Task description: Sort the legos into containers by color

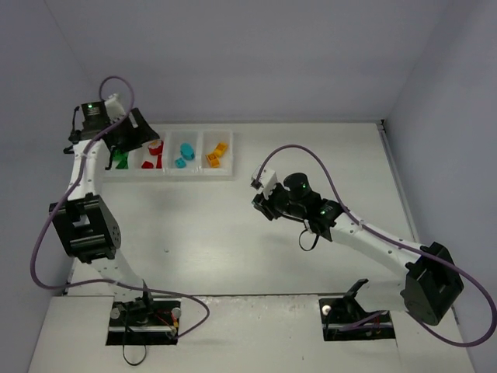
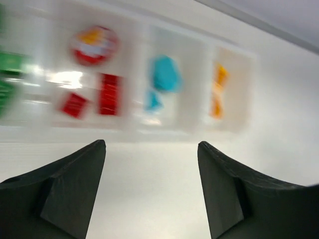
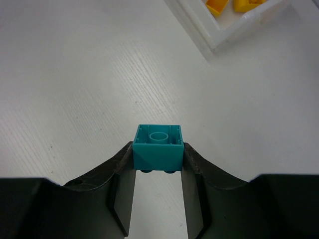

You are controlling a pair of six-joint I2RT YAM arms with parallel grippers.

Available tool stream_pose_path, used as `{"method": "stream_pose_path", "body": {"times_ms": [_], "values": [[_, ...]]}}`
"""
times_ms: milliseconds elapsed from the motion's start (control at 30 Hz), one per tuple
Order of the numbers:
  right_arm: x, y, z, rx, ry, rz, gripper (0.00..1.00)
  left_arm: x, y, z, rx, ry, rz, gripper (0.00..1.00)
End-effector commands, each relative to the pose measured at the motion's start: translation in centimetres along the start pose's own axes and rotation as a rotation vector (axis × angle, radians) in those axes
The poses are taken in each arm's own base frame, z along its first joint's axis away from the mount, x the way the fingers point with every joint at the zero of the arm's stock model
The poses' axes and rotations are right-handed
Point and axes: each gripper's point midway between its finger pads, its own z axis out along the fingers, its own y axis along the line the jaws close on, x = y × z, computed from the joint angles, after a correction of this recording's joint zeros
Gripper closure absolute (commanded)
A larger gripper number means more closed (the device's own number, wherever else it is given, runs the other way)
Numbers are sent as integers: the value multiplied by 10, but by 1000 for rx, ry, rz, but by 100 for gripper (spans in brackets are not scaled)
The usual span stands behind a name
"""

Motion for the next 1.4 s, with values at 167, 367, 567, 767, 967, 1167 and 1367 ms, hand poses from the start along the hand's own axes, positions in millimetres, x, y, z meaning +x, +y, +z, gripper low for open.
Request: {"method": "stream_pose_path", "body": {"times_ms": [167,367,567,767,967,1167,1367], "values": [[-50,-7,-5,-12,-135,-51,98,121,-214,-57,584,249,224,32],[-54,-7,-8,-14,-145,-52,98,202,-272,-81,709,403,346,32],[-56,-6,-12,-11,-152,-46,98,250,-293,-87,770,469,445,32],[-58,-4,-16,-15,-163,-35,97,266,-302,-85,780,486,492,32],[-60,-2,-19,-21,-172,-27,97,280,-304,-78,777,524,499,32],[-64,-2,-23,-14,-185,-26,97,291,-303,-72,773,570,481,33],[-61,-4,-26,1,-184,-23,97,297,-305,-78,812,605,461,50]]}}
